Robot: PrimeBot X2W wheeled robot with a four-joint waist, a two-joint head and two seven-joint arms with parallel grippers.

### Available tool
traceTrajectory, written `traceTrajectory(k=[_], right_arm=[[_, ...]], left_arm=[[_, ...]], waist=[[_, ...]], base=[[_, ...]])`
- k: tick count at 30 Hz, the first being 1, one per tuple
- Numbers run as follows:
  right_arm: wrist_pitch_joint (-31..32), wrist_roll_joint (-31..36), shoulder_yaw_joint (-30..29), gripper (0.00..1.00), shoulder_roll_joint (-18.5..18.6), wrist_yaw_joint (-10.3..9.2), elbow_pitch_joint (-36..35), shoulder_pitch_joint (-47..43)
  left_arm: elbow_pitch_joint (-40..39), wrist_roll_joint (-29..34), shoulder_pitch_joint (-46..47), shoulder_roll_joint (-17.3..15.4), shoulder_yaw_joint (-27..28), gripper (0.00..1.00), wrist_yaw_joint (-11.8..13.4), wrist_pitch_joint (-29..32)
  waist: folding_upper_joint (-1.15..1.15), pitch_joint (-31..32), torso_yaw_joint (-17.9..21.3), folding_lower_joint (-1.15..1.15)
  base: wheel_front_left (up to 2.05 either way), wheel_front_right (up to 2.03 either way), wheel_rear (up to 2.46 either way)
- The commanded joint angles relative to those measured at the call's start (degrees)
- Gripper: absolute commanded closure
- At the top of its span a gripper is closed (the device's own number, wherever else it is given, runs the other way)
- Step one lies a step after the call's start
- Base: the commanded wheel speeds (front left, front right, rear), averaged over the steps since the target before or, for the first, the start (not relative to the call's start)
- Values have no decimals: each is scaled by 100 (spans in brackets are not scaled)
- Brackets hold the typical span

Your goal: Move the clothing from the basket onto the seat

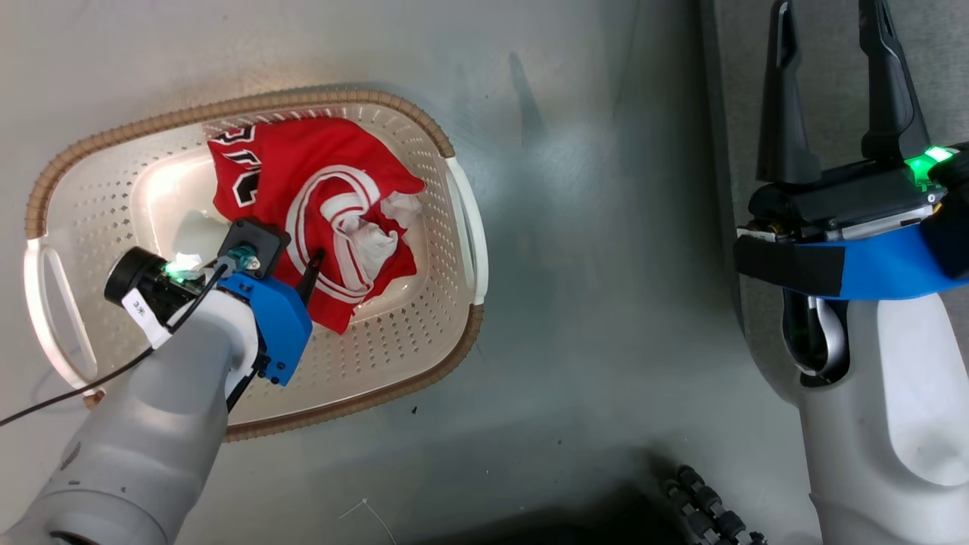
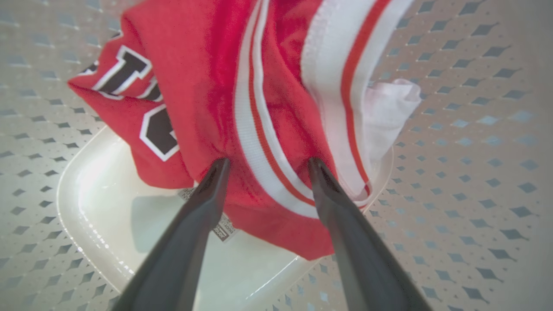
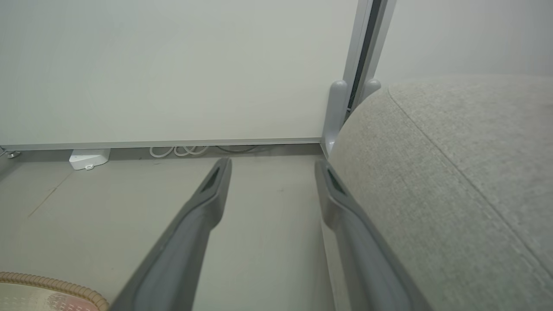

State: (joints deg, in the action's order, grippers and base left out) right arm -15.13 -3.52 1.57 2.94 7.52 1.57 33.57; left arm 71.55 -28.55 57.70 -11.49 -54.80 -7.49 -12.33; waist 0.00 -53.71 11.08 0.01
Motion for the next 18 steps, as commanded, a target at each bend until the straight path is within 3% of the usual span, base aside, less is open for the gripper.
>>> traceTrajectory(k=[1, 14, 15, 16, 17, 18], right_arm=[[-3, 39, -10, 0, -10, -5, -29, 101], [-3, -10, -58, 0, -10, -6, -120, 111], [-3, -12, -60, 0, -10, -6, -118, 113], [-3, -15, -63, 0, -10, -6, -120, 117], [-3, -21, -70, 0, -10, -6, -122, 120], [-3, -24, -77, 0, -10, -6, -119, 123]], left_arm=[[25, -12, 94, -14, -33, 0, 5, 21], [160, -98, 473, 1, -352, 0, 5, 190], [166, -112, 485, 4, -378, 6, 5, 208], [172, -125, 505, 2, -395, 82, 5, 202], [178, -138, 521, 4, -407, 100, 5, 197], [183, -150, 529, 13, -421, 100, 5, 196]], waist=[[0, -80, -21, -1], [0, -477, 23, -1], [0, -484, 25, -1], [0, -491, 25, -1], [0, -494, 24, -1], [0, -494, 22, -1]], base=[[0, 0, 0], [0, 0, 0], [0, 0, 0], [0, 0, 0], [0, 0, 0], [0, 0, 0]])
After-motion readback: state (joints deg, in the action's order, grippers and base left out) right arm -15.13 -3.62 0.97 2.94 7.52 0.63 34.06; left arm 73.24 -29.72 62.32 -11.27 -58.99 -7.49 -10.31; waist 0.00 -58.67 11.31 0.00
